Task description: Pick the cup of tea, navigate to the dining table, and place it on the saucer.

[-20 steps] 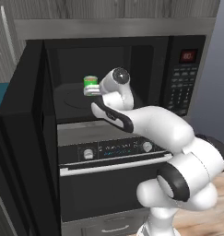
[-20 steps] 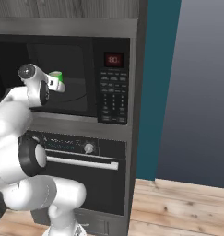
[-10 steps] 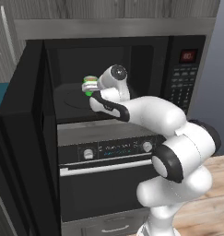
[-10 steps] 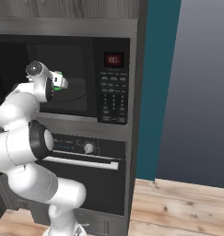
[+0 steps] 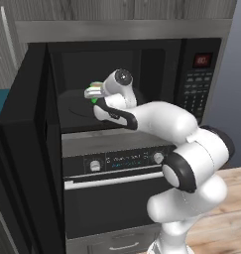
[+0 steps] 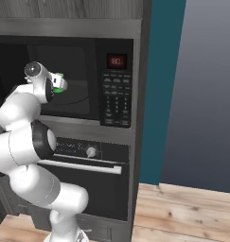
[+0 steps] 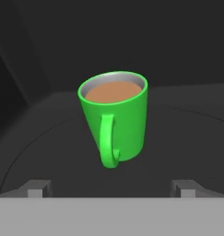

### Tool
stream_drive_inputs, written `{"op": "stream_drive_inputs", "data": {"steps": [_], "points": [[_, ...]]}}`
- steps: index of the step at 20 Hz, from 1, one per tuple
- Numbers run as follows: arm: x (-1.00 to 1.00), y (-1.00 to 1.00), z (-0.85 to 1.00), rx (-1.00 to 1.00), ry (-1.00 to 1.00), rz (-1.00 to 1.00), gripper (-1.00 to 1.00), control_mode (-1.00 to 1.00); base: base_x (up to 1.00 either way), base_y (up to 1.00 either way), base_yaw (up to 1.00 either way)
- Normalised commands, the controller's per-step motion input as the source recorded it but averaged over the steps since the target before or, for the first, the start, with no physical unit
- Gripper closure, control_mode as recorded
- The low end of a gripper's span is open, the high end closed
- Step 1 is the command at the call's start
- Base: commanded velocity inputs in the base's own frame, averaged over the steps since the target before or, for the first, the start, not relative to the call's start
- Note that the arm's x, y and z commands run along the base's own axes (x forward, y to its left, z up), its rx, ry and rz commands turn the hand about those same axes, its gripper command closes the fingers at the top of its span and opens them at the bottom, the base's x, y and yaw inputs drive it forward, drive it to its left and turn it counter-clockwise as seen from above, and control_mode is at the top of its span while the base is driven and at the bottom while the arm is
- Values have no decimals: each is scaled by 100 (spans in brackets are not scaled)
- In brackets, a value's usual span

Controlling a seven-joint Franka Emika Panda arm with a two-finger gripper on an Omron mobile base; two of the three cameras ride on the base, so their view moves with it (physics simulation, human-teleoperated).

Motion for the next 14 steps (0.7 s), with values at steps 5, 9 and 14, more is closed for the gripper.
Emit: {"op": "stream_drive_inputs", "data": {"steps": [5, 9, 14], "points": [[21, 12, 0, 0, 1, 0, -100, -100, 0, 0, 0], [24, 9, -1, 0, 0, 0, -100, -100, 0, 0, 0], [12, 3, -4, -1, 0, 0, -100, -100, 0, 0, 0]]}}
